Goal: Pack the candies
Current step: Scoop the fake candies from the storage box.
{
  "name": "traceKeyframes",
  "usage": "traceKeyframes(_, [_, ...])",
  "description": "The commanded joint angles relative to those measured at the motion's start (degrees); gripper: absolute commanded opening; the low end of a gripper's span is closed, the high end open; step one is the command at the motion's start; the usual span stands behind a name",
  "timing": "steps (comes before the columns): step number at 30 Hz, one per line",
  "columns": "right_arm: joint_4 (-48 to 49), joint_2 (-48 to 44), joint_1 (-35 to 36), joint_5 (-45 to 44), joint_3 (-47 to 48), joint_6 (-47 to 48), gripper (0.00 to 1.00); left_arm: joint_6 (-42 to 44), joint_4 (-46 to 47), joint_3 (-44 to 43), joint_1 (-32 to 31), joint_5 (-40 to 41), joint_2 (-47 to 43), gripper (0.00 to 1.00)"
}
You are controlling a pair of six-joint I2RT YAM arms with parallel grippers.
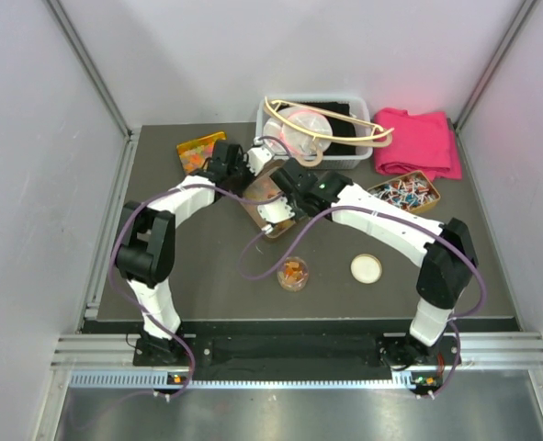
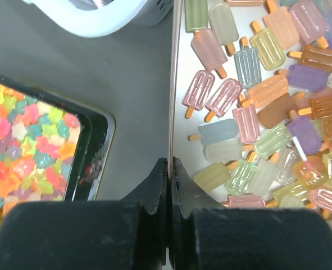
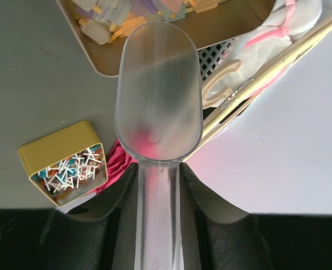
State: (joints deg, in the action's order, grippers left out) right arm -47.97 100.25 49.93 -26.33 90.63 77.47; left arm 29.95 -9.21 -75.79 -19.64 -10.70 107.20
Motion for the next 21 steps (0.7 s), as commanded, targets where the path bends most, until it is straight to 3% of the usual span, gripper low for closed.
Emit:
traceKeyframes(1, [5.51,0.73,0.69,-1.44,0.78,1.63,0.0,-2.01,8.86,-0.06,-1.45,2.08,-6.56,0.0])
traceKeyframes(13, [9.38,4.43,0.08,-2.68,-1.94,7.25,0.0,2.3,8.77,3.01,-4.71,9.11,-10.25,0.0])
traceKeyframes(21, [17.03,3.03,-1.77,-5.49,-10.82,16.13,0.0,4.14,8.16,3.63,-5.23,9.56,-11.05,0.0])
